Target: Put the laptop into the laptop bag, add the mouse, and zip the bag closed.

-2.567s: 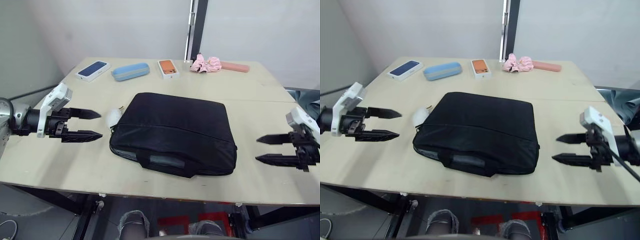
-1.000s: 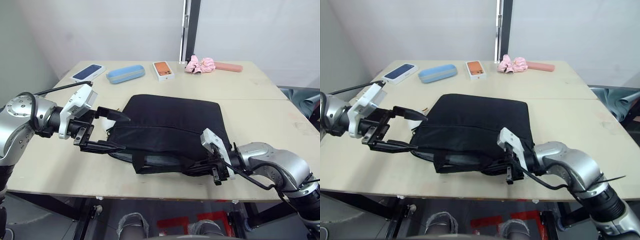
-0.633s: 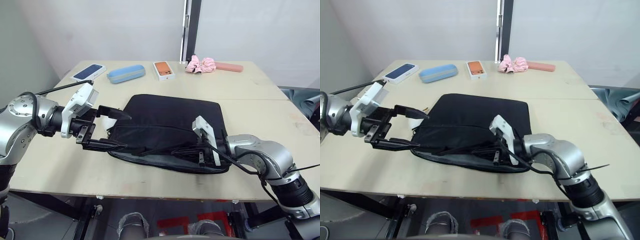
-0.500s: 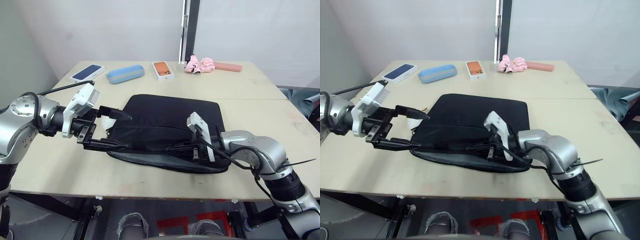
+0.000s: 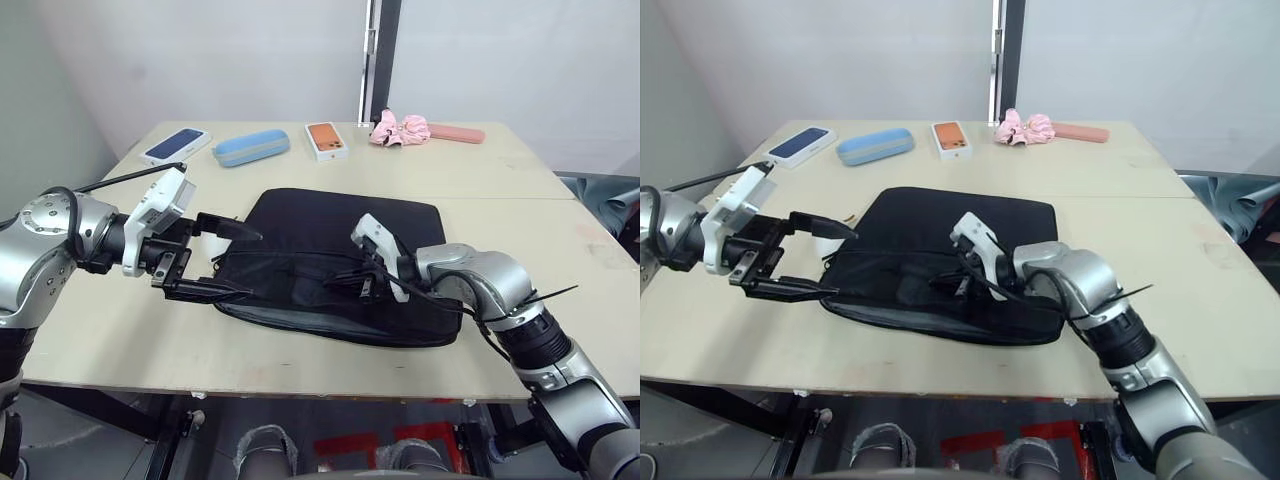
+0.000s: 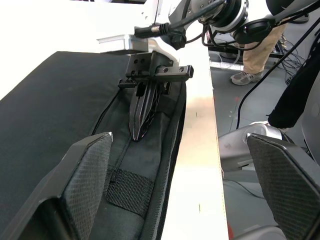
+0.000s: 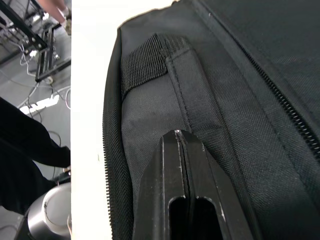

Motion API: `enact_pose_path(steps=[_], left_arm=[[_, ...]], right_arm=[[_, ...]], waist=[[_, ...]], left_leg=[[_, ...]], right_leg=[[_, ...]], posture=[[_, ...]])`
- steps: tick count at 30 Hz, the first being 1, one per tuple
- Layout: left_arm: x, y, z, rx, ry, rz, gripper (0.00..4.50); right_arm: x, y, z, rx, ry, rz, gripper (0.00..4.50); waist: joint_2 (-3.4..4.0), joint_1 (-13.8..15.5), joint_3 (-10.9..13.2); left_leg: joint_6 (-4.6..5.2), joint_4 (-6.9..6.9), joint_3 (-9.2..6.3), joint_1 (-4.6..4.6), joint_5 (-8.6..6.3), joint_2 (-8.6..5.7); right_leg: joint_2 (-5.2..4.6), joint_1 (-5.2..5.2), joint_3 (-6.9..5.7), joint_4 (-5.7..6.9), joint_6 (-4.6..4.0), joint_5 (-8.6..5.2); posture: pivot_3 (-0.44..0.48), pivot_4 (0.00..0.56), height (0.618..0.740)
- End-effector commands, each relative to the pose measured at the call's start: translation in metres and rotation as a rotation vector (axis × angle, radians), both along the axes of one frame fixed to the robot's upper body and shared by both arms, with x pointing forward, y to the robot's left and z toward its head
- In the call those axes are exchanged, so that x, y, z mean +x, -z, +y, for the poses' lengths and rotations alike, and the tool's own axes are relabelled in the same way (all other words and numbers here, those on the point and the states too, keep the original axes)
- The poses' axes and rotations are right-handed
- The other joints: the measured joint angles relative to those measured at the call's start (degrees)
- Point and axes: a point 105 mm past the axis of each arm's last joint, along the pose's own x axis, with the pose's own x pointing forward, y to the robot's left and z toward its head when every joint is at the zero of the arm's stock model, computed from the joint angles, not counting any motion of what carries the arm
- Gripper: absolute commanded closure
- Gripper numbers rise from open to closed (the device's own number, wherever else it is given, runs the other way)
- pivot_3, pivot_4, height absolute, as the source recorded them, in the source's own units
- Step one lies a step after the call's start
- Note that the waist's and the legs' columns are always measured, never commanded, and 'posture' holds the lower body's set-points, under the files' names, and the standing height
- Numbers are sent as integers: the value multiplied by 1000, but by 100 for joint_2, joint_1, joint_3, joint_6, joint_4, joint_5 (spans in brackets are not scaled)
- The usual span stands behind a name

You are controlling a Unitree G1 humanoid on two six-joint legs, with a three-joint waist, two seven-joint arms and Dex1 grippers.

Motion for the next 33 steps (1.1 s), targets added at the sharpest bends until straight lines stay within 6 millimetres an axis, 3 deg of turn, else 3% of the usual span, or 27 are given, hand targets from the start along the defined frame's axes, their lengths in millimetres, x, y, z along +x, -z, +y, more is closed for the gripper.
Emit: enact_pose_path(steps=[1,6,16,18,22,27,33], left_arm=[[1,-4,9,8,-26,-27,0],[3,9,23,56,-84,-4,0],[9,7,38,-79,-192,69,0],[23,10,52,-125,-303,111,0],[78,38,95,-195,-717,266,0],[119,45,100,-306,-917,340,0],[137,61,93,-285,-971,394,0]], right_arm=[[6,6,0,-112,-26,-76,4468],[10,27,-7,-247,-37,-86,4468],[17,24,-8,-248,-22,-79,4468],[18,22,-8,-245,-24,-80,4468],[20,25,-12,-263,-18,-81,4468],[21,15,-10,-219,-11,-85,4468],[24,-6,-3,-129,5,-99,4468]], waist=[[0,-5,0],[-3,-11,-3],[-21,13,-16],[-19,18,-16],[-19,43,-21],[-36,69,-31],[-39,54,-32]], left_leg=[[-1,0,0,0,0,0],[-5,0,-1,4,0,3],[-6,9,0,24,-1,1],[-6,8,-1,25,-1,0],[-7,8,-8,30,-2,-2],[-8,22,-20,29,-1,-9],[-11,25,-29,13,1,-4]], right_leg=[[1,-1,1,1,0,0],[7,-2,6,3,0,0],[7,1,18,36,0,0],[7,1,18,40,0,0],[10,2,21,53,-2,3],[12,18,25,49,1,9],[23,10,24,30,2,9]], posture=[[0,150,740],[0,150,740],[0,150,740],[0,150,740],[0,150,740],[0,150,740],[0,150,740]])
